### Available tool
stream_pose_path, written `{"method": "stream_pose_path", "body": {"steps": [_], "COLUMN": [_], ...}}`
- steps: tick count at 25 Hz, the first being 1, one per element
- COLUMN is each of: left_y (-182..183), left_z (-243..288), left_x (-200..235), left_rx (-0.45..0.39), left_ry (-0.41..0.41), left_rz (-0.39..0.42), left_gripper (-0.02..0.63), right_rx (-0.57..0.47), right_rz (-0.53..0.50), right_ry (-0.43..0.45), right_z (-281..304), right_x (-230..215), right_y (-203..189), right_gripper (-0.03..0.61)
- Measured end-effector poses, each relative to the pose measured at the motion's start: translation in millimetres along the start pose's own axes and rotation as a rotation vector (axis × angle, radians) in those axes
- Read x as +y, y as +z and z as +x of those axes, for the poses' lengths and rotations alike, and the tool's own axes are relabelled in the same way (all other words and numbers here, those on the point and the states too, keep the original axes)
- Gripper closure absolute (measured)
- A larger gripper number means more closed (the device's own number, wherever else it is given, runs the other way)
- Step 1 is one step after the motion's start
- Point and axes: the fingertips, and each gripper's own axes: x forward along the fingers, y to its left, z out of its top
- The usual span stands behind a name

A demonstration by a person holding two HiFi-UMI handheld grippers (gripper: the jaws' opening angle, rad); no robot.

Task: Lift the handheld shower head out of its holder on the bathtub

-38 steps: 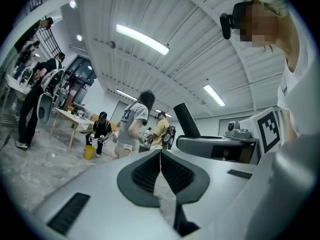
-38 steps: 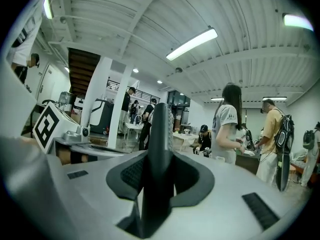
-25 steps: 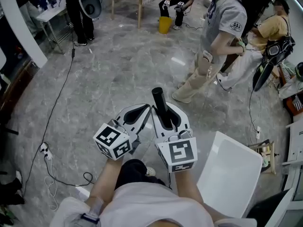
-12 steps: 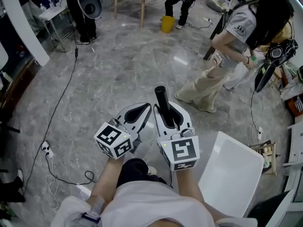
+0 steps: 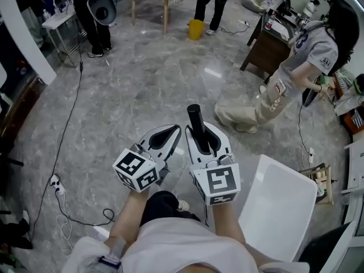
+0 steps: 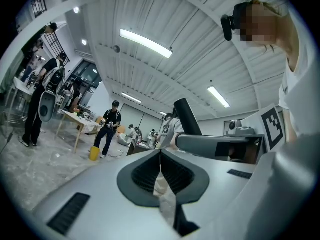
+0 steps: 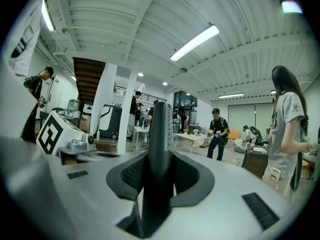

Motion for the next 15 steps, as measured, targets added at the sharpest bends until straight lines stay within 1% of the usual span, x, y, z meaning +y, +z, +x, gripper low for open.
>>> {"method": "stream_pose_path", "body": {"steps": [10, 15], "left_y": [-6.8, -11.2], "left_z": [18.7, 18.9], "left_x": [-22.0, -33.6], "left_rx": [0.015, 0.023], "left_ry": [-0.059, -0.072], "left_rz": [0.003, 0.005], "left_gripper": [0.603, 0.603], "right_rx": [-0.007, -0.010], "right_rz": [0.013, 0.028], "right_ry": [-0.060, -0.080], "right_z": [-20.8, -33.3], "right_x": [-23.8, -29.3], "right_y": [-2.9, -5.7], "right_gripper": [0.456, 0.456]}}
